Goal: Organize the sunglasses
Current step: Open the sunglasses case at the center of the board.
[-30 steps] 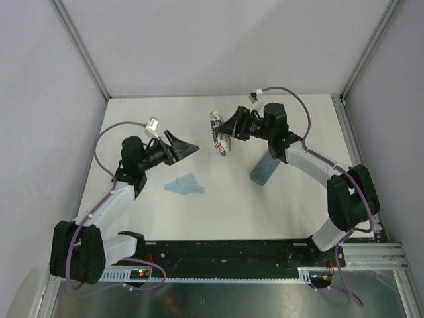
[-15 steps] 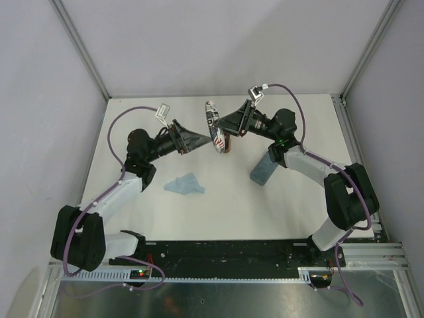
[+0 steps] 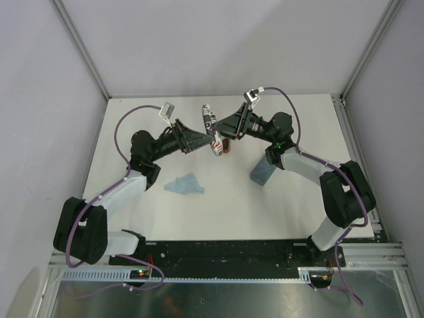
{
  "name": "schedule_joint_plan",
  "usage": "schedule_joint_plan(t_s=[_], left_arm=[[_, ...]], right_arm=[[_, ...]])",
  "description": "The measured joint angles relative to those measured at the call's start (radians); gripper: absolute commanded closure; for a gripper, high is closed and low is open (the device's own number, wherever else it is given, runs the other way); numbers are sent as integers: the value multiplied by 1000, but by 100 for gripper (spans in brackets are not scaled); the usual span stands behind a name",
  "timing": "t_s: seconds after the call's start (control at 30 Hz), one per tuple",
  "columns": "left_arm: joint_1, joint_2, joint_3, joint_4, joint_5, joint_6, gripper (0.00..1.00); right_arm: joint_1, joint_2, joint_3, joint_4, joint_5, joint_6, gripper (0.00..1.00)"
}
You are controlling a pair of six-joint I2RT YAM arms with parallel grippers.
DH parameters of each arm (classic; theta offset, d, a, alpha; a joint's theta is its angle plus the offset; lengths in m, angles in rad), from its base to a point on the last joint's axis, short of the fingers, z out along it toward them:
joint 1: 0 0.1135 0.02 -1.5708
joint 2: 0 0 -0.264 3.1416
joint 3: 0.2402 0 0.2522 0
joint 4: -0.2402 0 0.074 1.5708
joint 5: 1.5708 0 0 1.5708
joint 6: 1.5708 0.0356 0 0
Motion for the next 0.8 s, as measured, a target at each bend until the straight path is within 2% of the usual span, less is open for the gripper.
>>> schedule_joint_plan(t_s=[0.13,0.43,0.53,0.8], left_arm=[[-2,3,3,21,1,-12,46],[-1,12,3,21,9,-18,68],[0,25,0,18,16,-15,72],[0,56,-47,16,14,10,78]], right_arm=[[0,4,-3,8,1,3,69],[0,0,-6,-20,6,-39,73],[-1,-28,-10,-107,23,-108,74],[6,-129,-11,-465,131,-391,77]])
